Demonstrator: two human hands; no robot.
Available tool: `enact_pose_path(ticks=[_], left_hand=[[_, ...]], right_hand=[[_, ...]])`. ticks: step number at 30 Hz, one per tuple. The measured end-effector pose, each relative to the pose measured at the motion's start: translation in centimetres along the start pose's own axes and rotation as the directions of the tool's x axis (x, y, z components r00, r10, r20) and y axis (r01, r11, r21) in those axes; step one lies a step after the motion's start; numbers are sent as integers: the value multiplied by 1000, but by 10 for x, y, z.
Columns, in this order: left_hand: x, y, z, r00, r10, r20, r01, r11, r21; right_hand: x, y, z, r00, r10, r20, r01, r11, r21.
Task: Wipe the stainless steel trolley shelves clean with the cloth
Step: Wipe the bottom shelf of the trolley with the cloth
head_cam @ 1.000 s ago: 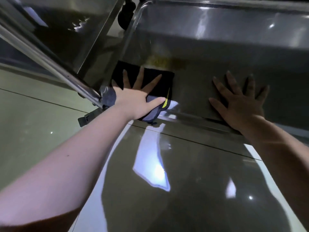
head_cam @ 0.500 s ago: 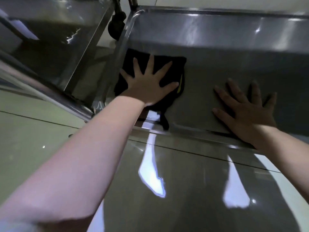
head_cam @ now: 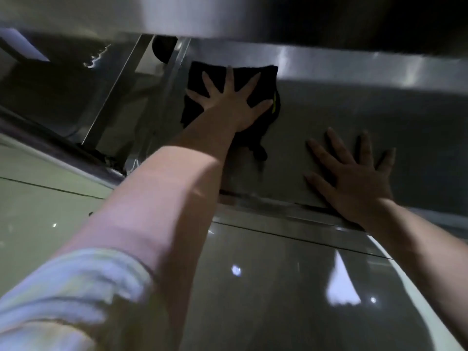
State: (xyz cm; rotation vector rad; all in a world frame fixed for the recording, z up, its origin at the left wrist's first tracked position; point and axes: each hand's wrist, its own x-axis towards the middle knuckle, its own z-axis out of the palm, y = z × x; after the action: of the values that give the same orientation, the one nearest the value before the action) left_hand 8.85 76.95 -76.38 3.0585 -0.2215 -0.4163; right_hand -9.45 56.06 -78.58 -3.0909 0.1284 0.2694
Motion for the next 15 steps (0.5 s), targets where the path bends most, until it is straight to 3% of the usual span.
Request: enact_pose_path(ticks=[6,12,15], left_hand=[[-33,46,17,983,184,-22,-184,983,1],[-151,5,58,979,165,-121,-161,986,39],[-159,2,58,986,134,-97,-131,991,35]], right_hand=[[4,9,2,1000,16,-7,-16,1000,11],[1,8,3,999,-4,-50,6,999,36],[-1,6,2,998,-17,-56,19,999,48]])
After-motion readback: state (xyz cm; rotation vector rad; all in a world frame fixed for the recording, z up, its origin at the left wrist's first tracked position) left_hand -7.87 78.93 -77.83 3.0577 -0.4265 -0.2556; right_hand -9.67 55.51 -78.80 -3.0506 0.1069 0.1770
